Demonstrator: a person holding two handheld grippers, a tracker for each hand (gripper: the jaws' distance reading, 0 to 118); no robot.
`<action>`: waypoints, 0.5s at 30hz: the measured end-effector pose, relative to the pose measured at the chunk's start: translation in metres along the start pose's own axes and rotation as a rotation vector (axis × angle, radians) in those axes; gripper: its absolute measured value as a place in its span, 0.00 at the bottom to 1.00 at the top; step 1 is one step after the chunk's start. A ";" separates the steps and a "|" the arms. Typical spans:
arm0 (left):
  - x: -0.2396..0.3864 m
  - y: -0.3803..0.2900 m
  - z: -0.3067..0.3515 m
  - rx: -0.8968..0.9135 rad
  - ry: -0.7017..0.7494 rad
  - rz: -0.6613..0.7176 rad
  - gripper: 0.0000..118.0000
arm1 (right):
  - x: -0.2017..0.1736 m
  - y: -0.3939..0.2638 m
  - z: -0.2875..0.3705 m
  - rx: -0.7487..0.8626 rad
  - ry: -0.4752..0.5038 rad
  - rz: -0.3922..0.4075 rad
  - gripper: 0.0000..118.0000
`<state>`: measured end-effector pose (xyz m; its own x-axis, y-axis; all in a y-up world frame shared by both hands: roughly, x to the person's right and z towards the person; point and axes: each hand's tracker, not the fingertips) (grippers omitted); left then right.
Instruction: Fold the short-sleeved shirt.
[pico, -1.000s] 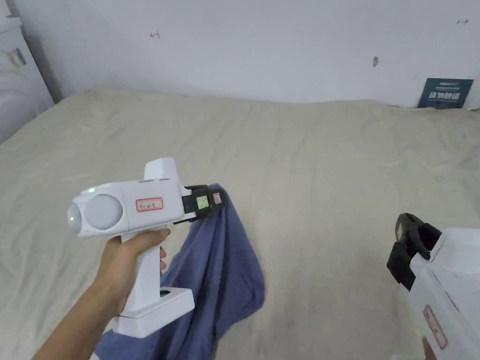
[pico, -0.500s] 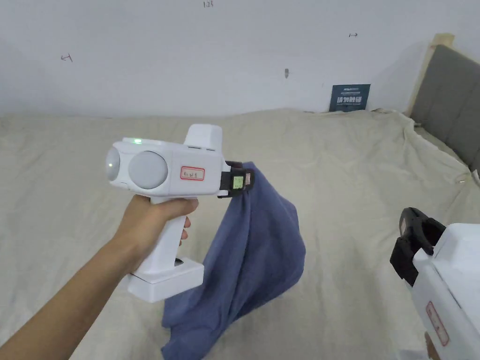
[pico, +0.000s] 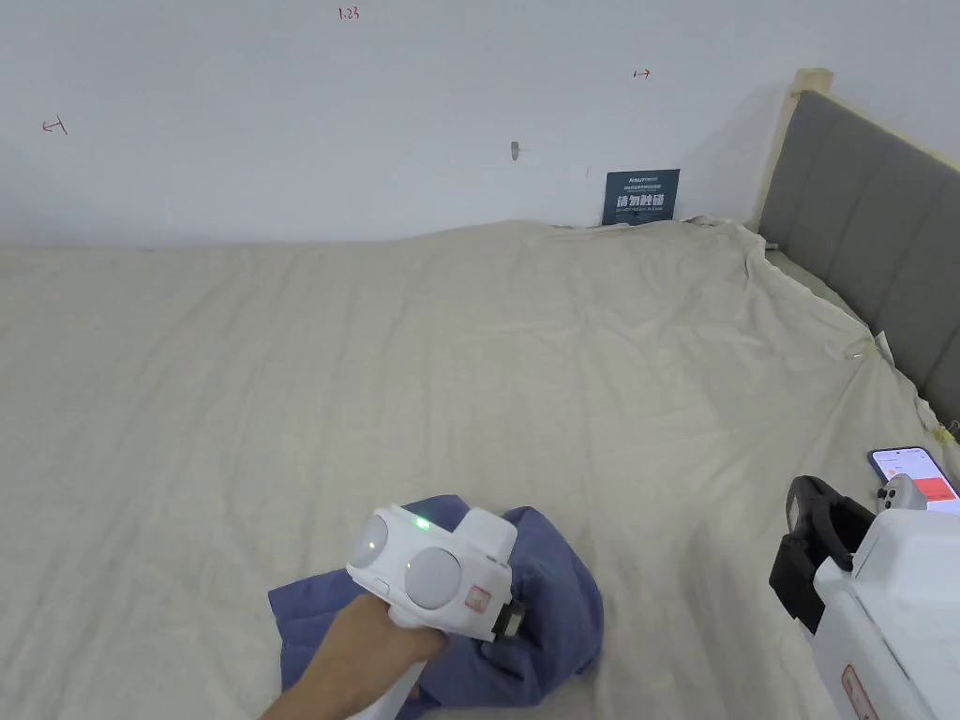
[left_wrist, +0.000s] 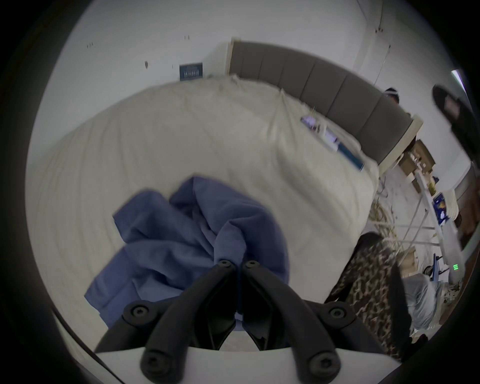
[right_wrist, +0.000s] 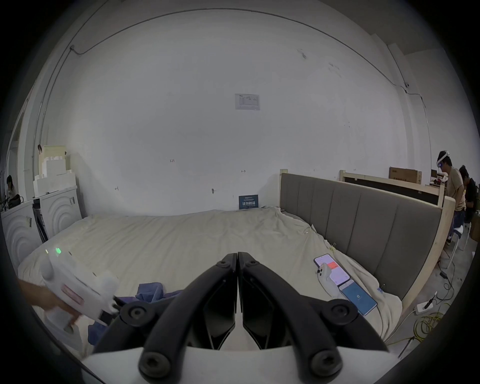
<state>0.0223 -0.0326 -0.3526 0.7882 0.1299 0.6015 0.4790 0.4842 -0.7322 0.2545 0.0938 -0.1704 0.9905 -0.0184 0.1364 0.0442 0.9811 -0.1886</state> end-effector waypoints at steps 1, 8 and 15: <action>0.000 -0.005 -0.010 -0.031 0.014 0.005 0.00 | 0.000 -0.002 0.000 -0.005 0.002 -0.002 0.01; -0.001 -0.024 -0.029 -0.030 0.067 0.059 0.14 | 0.003 -0.011 -0.005 -0.025 0.015 0.001 0.01; -0.009 -0.018 0.045 0.192 0.031 0.172 1.00 | 0.001 -0.003 -0.002 -0.006 0.027 0.005 0.01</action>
<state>-0.0108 -0.0033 -0.3305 0.8648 0.1995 0.4608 0.2569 0.6127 -0.7474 0.2556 0.0907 -0.1720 0.9938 -0.0186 0.1093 0.0398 0.9800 -0.1950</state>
